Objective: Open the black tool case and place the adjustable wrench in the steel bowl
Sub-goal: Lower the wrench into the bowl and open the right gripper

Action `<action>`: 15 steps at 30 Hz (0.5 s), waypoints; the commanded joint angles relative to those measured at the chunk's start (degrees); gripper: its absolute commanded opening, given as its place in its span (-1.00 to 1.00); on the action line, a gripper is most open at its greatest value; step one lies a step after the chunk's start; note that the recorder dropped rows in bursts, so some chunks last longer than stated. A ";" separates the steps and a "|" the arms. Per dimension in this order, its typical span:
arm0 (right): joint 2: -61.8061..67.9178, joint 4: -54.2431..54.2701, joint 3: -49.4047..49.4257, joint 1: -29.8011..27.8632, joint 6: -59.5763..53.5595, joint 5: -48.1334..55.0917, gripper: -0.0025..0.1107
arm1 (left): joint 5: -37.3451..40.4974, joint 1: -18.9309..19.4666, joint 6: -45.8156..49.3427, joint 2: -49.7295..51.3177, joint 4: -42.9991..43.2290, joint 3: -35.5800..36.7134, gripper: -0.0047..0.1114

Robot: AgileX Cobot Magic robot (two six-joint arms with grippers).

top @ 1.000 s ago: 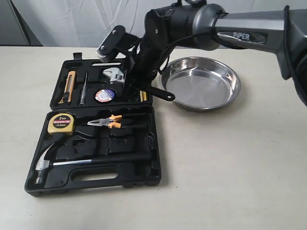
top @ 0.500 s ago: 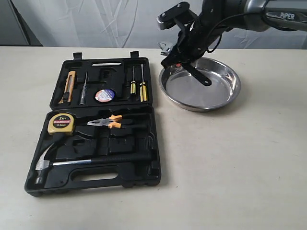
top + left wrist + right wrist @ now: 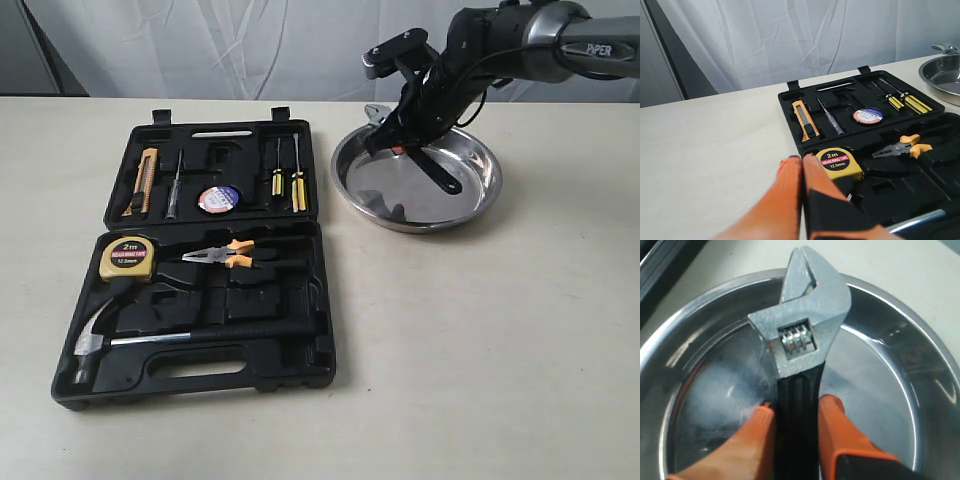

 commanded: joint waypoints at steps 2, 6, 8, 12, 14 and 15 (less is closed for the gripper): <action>1.74 -0.32 -0.26 -0.23 0.35 -3.29 -0.97 | 0.14 -0.07 -0.11 -0.15 -0.16 -0.16 -0.92; 2.61 -0.32 -0.26 -0.23 1.23 -4.77 -0.97 | 0.14 -0.07 -0.11 -0.15 -0.16 -0.16 -0.92; 2.61 -0.43 -0.26 -0.23 2.45 -5.23 -0.97 | 0.14 -0.07 -0.11 -0.15 -0.16 -0.16 -0.92; 2.61 -0.30 -0.26 -0.23 3.02 -5.21 -0.97 | 0.14 -0.07 -0.11 -0.15 -0.16 -0.16 -0.92; 2.61 -0.31 -0.26 -0.23 3.14 -4.83 -0.97 | 0.14 -0.07 -0.11 -0.15 -0.16 -0.16 -0.92; 2.61 -0.42 -0.26 -0.23 3.14 -4.73 -0.97 | 0.14 -0.07 -0.11 -0.15 -0.16 -0.16 -0.92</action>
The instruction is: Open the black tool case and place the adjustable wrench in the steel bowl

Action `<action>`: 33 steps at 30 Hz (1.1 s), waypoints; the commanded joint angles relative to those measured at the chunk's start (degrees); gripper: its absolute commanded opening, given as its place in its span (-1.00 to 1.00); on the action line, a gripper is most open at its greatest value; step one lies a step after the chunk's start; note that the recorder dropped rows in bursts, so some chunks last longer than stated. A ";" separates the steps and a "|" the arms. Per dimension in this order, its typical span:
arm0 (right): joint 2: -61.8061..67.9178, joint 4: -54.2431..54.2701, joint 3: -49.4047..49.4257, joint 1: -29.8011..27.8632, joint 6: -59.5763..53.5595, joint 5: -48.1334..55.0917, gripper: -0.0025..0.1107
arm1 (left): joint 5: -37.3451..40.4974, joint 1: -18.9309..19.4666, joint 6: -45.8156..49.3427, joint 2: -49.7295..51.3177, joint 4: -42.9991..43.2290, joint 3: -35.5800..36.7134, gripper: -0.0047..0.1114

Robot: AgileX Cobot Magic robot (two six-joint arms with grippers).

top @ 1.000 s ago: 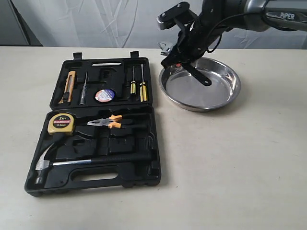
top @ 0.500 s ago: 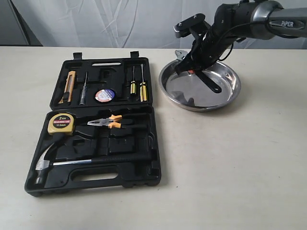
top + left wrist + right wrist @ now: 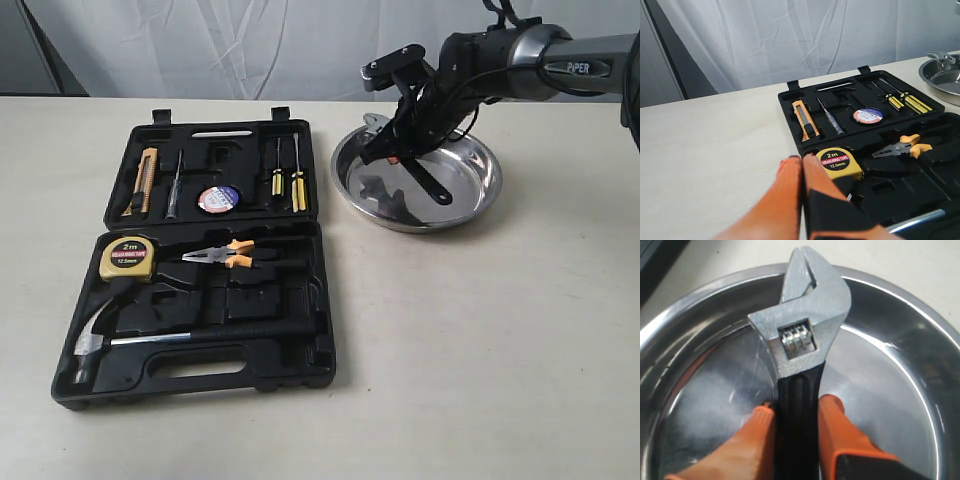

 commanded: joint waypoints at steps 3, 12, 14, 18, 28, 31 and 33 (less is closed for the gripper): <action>-0.45 -0.53 -0.26 -0.70 0.39 -0.51 -0.97 | 0.14 -0.07 -0.11 -0.15 -0.16 -0.16 -0.92; -0.45 -0.30 -0.26 -3.15 0.53 1.45 -0.64 | 0.14 -0.07 -0.11 -0.15 -0.16 -0.16 -0.92; -0.45 -0.30 -0.26 -3.56 0.53 1.69 -0.27 | 0.14 -0.07 -0.11 -0.15 -0.16 -0.16 -0.92; -0.45 -0.30 -0.26 -3.56 0.53 2.70 -0.16 | 0.14 -0.07 -0.11 -0.15 -0.16 -0.16 -0.92; -9.11 6.65 1.24 -3.43 4.39 6.93 -0.96 | 0.14 -0.07 -0.11 -0.15 -0.16 -0.16 -0.92; -16.08 9.20 8.44 -2.92 2.83 2.96 -0.96 | 0.14 -0.07 -0.11 -0.15 -0.16 -0.16 -0.92; -21.44 10.21 15.30 -2.26 2.87 -1.43 -0.96 | 0.14 -0.07 -0.11 -0.15 -0.16 -0.16 -0.92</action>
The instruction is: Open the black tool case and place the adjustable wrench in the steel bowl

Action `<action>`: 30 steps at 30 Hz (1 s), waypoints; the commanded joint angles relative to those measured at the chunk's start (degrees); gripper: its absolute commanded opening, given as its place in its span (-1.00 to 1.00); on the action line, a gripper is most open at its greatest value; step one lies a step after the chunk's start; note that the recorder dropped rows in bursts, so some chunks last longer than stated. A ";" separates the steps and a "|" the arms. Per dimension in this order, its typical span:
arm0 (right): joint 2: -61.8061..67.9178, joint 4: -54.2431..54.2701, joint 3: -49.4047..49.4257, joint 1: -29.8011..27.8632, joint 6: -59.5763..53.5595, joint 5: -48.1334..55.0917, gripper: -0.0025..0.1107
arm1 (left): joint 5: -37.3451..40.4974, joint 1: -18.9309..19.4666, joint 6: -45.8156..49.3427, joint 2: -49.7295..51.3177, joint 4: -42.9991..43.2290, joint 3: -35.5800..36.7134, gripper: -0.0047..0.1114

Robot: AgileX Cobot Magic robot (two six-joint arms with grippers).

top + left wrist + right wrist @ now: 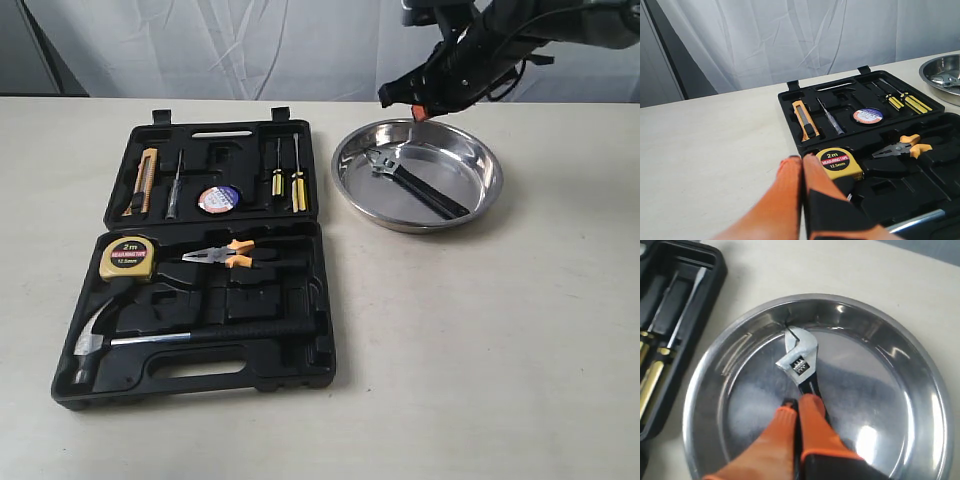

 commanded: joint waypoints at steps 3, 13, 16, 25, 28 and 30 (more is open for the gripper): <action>-16.73 4.34 21.31 1.28 -0.98 -13.51 -0.96 | 0.14 -0.07 -0.11 -0.15 -0.16 -0.16 -0.92; -44.69 11.22 56.68 3.96 -0.98 -25.68 -0.96 | 0.14 -0.07 -0.11 -0.15 -0.16 -0.16 -0.92; -49.04 11.20 60.05 3.96 -0.98 -22.75 -0.96 | 0.14 -0.07 -0.11 -0.15 -0.16 -0.16 -0.92; -51.70 11.09 60.43 3.96 -0.98 -21.96 -0.96 | 0.14 -0.07 -0.11 -0.15 -0.16 -0.16 -0.92; -54.60 10.96 60.43 3.96 -0.98 -22.36 -0.96 | 0.14 -0.07 -0.11 -0.15 -0.16 -0.16 -0.92; -61.30 10.22 60.43 3.86 -0.98 -22.27 -0.96 | 0.14 -0.07 -0.11 -0.15 -0.16 -0.16 -0.92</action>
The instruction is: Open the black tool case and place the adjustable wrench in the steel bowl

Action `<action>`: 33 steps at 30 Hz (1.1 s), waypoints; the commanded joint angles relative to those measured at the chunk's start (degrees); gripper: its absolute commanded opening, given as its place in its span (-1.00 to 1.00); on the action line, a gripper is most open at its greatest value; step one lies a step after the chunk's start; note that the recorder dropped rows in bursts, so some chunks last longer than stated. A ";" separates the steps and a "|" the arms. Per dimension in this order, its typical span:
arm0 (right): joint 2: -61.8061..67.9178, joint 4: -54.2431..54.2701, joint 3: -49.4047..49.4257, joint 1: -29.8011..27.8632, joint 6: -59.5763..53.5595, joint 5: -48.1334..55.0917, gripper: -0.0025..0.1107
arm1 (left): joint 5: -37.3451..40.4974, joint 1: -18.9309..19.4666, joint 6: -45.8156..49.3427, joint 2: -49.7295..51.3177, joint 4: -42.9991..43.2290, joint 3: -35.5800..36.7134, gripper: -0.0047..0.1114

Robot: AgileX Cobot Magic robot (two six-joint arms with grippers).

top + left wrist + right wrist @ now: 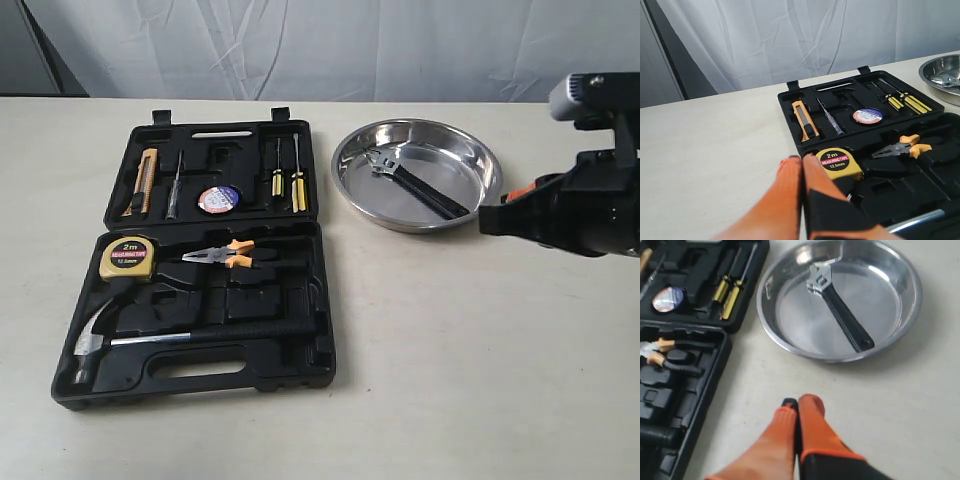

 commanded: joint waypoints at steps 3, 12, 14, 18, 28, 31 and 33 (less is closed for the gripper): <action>-25.53 -6.17 2.53 -0.39 -0.39 0.04 -0.96 | 0.14 -0.07 -0.11 -0.15 -0.16 -0.16 -0.92; -58.44 -7.34 18.98 -1.95 3.77 3.43 -0.96 | 0.14 -0.07 -0.11 -0.15 -0.16 -0.16 -0.92; -58.44 -10.31 20.08 -3.40 7.94 4.68 -0.96 | 0.14 -0.07 -0.11 -0.15 -0.16 -0.16 -0.92; -58.21 -14.76 20.44 -9.60 13.95 8.74 -0.96 | 0.14 -0.07 -0.11 -0.15 -0.16 -0.16 -0.92; -58.77 -19.05 23.24 -17.85 13.95 10.78 -0.96 | 0.14 -0.07 -0.11 -0.15 -0.16 -0.16 -0.92; -59.75 -19.94 24.86 -17.85 13.95 10.78 -0.96 | 0.14 -0.07 -0.11 -0.15 -0.16 -0.16 -0.92; -60.31 -20.06 25.74 -17.85 13.95 10.54 -0.96 | 0.14 -0.07 -0.11 -0.15 -0.16 -0.16 -0.92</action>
